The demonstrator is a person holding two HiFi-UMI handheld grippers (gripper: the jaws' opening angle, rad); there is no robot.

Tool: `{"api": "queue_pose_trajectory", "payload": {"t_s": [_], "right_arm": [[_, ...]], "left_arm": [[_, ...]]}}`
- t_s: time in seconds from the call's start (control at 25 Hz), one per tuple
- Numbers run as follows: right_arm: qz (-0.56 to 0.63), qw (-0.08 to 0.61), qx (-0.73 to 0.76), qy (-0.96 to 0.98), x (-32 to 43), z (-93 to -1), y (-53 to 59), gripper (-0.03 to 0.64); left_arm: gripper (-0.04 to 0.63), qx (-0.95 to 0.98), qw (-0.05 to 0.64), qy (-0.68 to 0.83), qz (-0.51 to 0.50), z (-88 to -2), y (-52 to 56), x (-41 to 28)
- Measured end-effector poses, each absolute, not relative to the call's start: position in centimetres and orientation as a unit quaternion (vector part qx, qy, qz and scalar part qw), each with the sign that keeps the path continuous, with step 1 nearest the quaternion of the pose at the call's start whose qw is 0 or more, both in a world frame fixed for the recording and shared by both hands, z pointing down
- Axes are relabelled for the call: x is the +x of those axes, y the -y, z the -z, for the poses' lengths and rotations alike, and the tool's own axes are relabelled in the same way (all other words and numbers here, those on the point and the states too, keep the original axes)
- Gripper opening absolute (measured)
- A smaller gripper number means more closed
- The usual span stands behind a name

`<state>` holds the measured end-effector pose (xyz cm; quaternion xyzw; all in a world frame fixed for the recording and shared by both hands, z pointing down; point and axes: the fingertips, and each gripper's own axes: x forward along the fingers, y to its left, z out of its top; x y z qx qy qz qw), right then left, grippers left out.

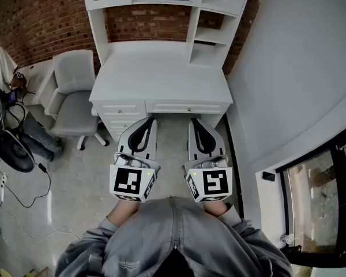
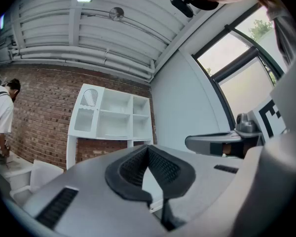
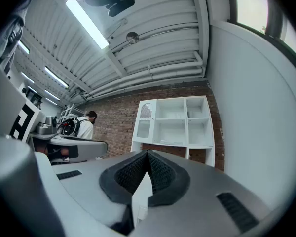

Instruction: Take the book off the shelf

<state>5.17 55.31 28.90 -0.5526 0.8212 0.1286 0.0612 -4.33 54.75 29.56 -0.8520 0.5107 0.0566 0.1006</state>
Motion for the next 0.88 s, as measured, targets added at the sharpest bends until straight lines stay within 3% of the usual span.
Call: {"api": "queue_pose_trajectory", "payload": {"t_s": [0.88], "right_arm": [[-0.099, 0.072, -0.57, -0.812, 2.5, -30.7, -51.2, 0.026]], "left_arm": [[0.006, -0.873, 0.083, -0.477, -0.058, -31.1, -50.1, -6.6]]}}
